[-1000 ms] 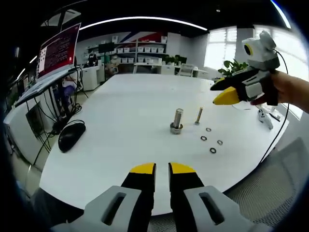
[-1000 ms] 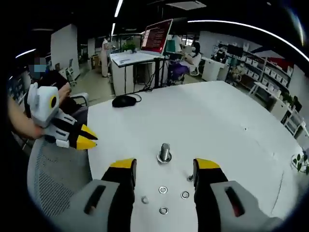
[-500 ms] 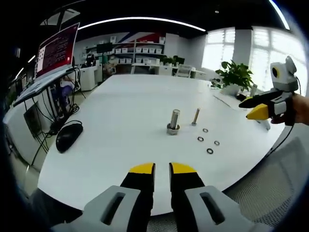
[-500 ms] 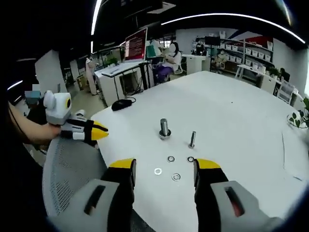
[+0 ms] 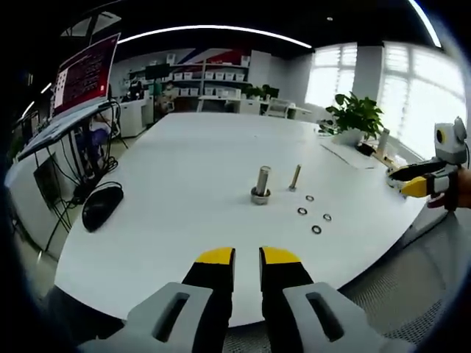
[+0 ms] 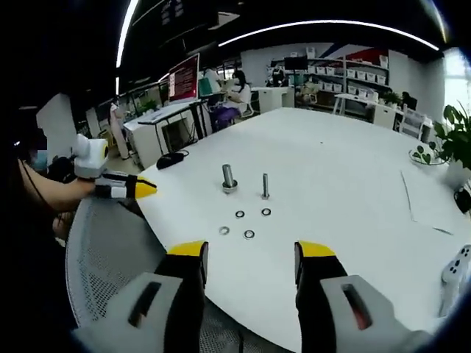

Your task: Place the washer onto the threaded stud by aligning its center hole with the stud, sliding it down to the base, and recovering from edge contact or off-axis alignment until the washer reaches the visible bottom stop.

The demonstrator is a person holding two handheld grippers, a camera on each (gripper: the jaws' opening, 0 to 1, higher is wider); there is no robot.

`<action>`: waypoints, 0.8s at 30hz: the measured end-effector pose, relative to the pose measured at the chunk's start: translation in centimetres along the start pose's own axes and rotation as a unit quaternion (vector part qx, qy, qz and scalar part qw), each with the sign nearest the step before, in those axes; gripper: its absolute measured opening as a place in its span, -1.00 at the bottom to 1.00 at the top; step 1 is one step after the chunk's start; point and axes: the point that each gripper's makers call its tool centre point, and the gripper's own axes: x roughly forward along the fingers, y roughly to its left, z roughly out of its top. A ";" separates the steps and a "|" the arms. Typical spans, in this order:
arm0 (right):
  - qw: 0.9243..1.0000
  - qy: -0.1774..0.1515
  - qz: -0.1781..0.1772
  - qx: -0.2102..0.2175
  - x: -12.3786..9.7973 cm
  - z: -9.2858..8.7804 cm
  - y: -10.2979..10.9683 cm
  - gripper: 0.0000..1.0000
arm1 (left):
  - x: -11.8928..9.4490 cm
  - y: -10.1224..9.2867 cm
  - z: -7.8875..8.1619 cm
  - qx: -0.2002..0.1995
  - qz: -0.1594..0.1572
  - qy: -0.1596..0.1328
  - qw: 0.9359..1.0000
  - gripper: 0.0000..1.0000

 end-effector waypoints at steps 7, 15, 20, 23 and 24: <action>0.999 -0.025 -0.044 -0.015 -1.3 0.9 -1.1 -0.02 | 0.0 0.0 0.0 -0.003 0.002 0.002 1.000 -0.78; 0.992 -0.018 -0.093 -0.079 -2.3 0.6 -2.1 -0.09 | -0.1 0.2 0.0 -0.008 0.005 0.002 1.000 -0.78; 0.986 -0.016 -0.124 -0.110 -3.3 0.4 -3.2 -0.17 | 0.0 0.2 -0.1 -0.007 0.005 0.004 1.000 -0.78; 0.986 -0.009 -0.138 -0.096 -3.7 -0.5 -3.8 -0.17 | 0.0 0.2 0.0 -0.007 0.006 0.003 1.000 -0.78; 0.985 -0.009 -0.143 -0.098 -3.8 -0.6 -4.0 -0.18 | 0.0 0.2 -0.1 -0.007 0.006 0.004 1.000 -0.78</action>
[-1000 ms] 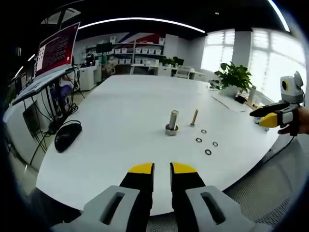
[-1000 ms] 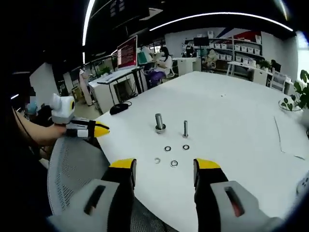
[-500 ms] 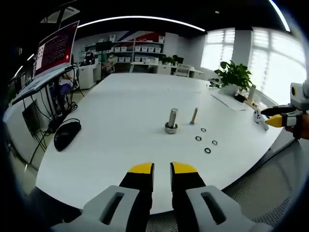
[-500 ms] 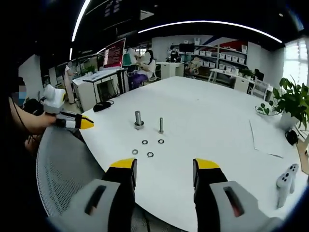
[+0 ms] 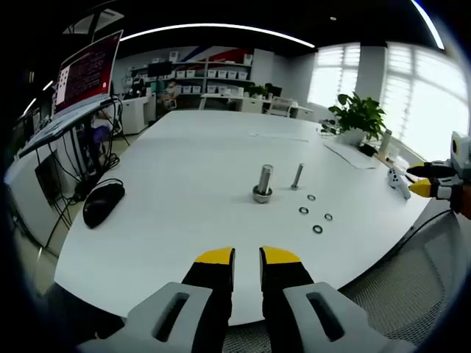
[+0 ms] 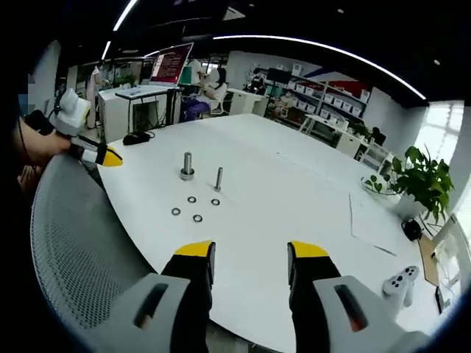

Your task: Place the washer onto the threaded stud by aligning its center hole with the stud, sliding it down to the base, and recovering from edge contact or off-axis alignment until the washer reaches the visible bottom stop.

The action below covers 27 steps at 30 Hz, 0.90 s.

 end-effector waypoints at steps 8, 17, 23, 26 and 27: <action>0.999 0.020 -0.015 0.021 0.0 -2.2 -0.8 -0.19 | 0.0 -0.1 -0.1 0.001 -0.001 0.002 1.000 -0.78; 0.993 0.061 -0.019 0.095 0.6 -7.1 -0.5 -0.22 | 0.0 0.0 -0.1 0.001 -0.002 0.005 1.000 -0.78; 0.987 0.086 -0.014 0.134 1.0 -8.5 -0.5 -0.36 | 0.0 0.0 -0.1 0.000 0.000 0.005 1.000 -0.78; 0.986 0.076 -0.011 0.147 1.1 -8.3 -0.5 -0.36 | 0.0 0.0 -0.1 0.000 0.001 0.005 1.000 -0.78; 0.986 0.077 -0.011 0.147 1.1 -8.3 -0.5 -0.36 | 0.1 0.0 -0.1 0.000 0.001 0.005 1.000 -0.78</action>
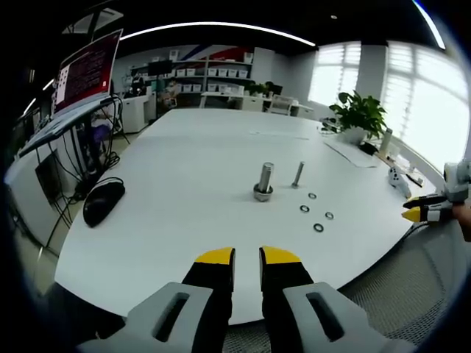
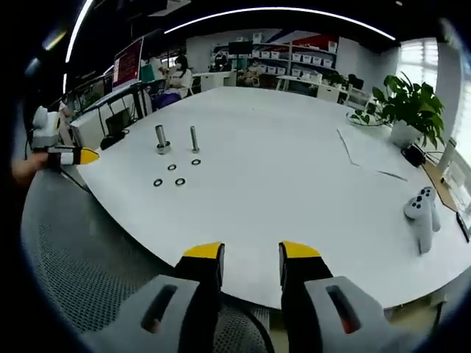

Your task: Place the washer onto the threaded stud by aligning its center hole with the stud, sliding it down to the base, and recovering from edge contact or off-axis alignment until the washer reaches the visible bottom stop.

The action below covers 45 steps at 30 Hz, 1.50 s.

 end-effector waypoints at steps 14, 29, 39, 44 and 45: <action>0.999 0.005 0.008 0.032 0.0 -0.5 0.1 -0.38 | 0.0 -0.2 -0.1 0.000 -0.003 0.006 1.000 -0.73; 0.999 0.023 0.013 0.047 0.1 -1.0 0.2 -0.36 | -0.9 -0.6 1.9 0.003 -0.015 -0.021 1.000 -0.56; 0.999 0.024 0.009 0.048 0.1 -1.1 0.2 -0.35 | -1.4 -1.7 5.4 0.047 -0.059 -0.034 0.997 -0.41; 0.998 0.023 0.008 0.051 0.0 -1.1 0.2 -0.34 | -1.2 -3.0 6.4 0.055 -0.086 -0.031 0.994 -0.22; 0.998 0.023 0.007 0.052 0.0 -1.1 0.1 -0.34 | -1.1 -3.5 6.7 0.065 -0.094 -0.032 0.993 -0.19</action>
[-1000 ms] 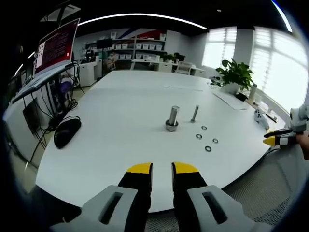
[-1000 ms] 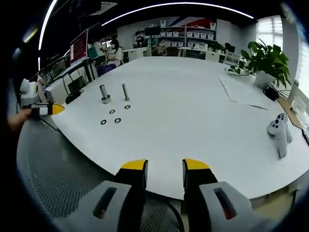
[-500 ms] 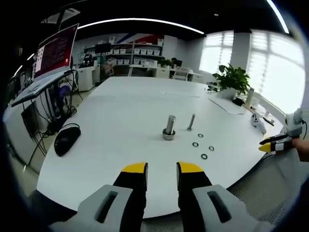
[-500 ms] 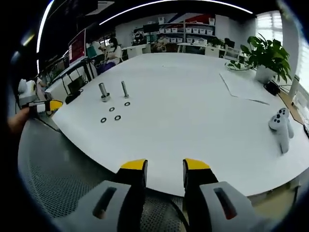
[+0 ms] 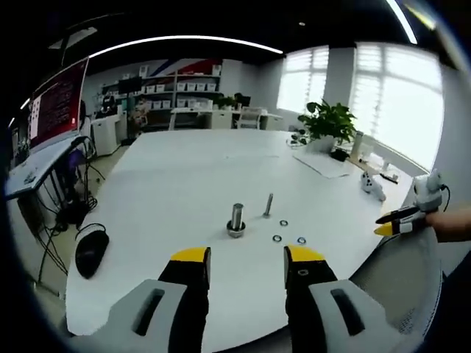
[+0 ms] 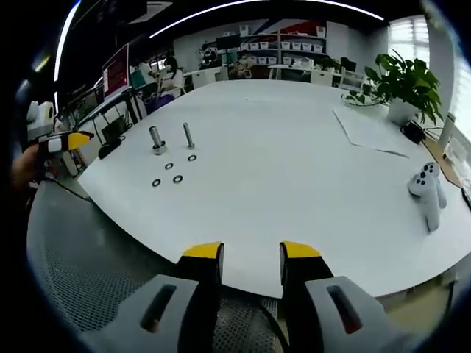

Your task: Place the washer onto the threaded stud by aligning its center hole with the stud, sliding it down to the base, and recovering from edge contact or off-axis alignment until the washer reaches the visible bottom stop.

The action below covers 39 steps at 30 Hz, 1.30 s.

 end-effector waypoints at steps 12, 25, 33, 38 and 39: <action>1.000 0.002 0.000 0.003 0.0 -0.1 0.0 -0.33 | 2.0 -3.4 -1.1 0.077 -0.086 0.047 0.992 -0.01; 1.000 0.002 -0.008 0.016 -0.1 -0.2 -0.2 -0.33 | 5.7 -6.8 -3.1 0.206 -0.162 0.115 0.958 -0.11; 1.000 -0.002 -0.006 0.022 -0.1 -0.2 -0.2 -0.33 | 8.6 -8.3 -3.6 0.265 -0.188 0.143 0.935 -0.08; 1.000 -0.002 -0.003 0.022 0.0 -0.2 -0.2 -0.33 | 10.0 -8.4 -5.1 0.268 -0.199 0.176 0.926 -0.08; 1.000 -0.002 -0.003 0.021 0.0 -0.2 -0.2 -0.33 | 10.3 -8.5 -5.5 0.270 -0.201 0.186 0.923 -0.09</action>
